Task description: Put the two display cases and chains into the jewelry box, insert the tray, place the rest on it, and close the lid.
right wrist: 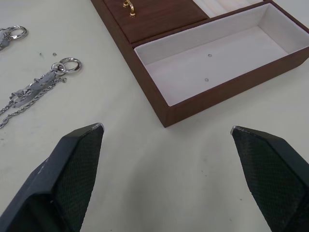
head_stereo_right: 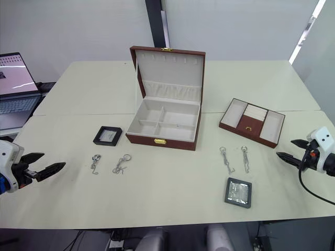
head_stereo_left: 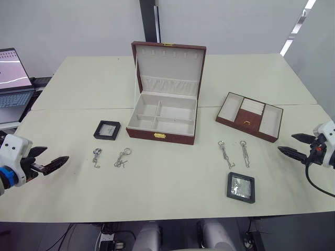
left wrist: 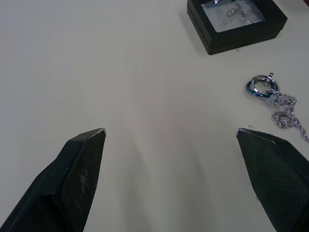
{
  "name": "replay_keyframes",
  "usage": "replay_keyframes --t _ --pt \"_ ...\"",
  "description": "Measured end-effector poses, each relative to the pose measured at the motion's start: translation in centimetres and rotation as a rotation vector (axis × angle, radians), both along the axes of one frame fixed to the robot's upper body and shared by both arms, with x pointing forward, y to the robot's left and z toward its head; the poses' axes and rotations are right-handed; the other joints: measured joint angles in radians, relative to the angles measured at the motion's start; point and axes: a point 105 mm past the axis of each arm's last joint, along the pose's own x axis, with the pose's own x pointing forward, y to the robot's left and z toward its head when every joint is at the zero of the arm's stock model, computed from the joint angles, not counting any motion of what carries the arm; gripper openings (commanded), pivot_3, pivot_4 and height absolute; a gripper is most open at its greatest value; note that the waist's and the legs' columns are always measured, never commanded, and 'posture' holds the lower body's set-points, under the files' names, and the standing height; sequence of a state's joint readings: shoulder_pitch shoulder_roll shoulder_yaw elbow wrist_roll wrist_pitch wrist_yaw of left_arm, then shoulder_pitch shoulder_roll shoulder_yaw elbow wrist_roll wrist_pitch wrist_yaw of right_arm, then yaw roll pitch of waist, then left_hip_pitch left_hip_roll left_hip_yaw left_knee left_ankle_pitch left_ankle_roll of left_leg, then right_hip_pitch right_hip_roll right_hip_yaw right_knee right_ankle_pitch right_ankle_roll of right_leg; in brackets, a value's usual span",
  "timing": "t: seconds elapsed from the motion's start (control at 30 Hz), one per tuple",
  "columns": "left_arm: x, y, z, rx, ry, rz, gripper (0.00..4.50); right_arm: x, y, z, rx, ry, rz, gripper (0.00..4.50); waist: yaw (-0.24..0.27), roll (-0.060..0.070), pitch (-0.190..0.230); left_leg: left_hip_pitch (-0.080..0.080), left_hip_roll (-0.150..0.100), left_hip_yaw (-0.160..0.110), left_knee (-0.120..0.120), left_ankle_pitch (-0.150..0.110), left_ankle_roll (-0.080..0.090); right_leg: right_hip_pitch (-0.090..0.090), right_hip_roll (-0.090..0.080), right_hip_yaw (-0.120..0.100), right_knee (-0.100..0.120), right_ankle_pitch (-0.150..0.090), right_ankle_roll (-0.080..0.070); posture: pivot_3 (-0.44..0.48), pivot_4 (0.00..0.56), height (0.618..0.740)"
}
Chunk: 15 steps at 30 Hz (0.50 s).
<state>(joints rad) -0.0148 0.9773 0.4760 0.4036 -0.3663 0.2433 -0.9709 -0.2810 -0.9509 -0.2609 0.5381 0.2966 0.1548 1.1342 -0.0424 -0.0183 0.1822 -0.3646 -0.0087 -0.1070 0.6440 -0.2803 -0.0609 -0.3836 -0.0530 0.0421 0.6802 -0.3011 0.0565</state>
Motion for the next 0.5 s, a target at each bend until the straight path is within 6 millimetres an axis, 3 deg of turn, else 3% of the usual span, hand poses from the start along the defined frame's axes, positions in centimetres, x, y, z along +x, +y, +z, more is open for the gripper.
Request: replay_keyframes --t 0.3,0.43,0.5 --pt "0.3 0.2 0.2 0.016 -0.013 0.011 4.49 -0.2 -0.4 -0.2 0.014 -0.011 -0.033 4.49 0.0 0.0 0.0 0.0 0.0 0.0 0.0 0.0 0.0 0.0 0.0 0.0 0.0 0.0 0.0 0.0 0.15 0.74" --pt "1.4 -0.5 0.6 0.0 -0.06 0.02 4.49 0.2 0.1 1.7 0.126 -0.106 -0.079 4.49 0.001 0.0 0.0 0.0 0.0 0.0 0.001 0.0 0.0 0.0 0.0 0.0 0.0 0.0 0.0 0.0 0.15 0.74" --pt "3.0 -1.6 1.6 -0.022 -0.109 0.006 4.49 0.8 2.1 3.3 0.194 -0.17 -0.051 4.49 0.002 0.0 0.0 0.0 0.0 -0.001 0.001 0.0 0.0 0.0 0.0 0.0 0.001 0.0 0.0 0.0 0.15 0.74"
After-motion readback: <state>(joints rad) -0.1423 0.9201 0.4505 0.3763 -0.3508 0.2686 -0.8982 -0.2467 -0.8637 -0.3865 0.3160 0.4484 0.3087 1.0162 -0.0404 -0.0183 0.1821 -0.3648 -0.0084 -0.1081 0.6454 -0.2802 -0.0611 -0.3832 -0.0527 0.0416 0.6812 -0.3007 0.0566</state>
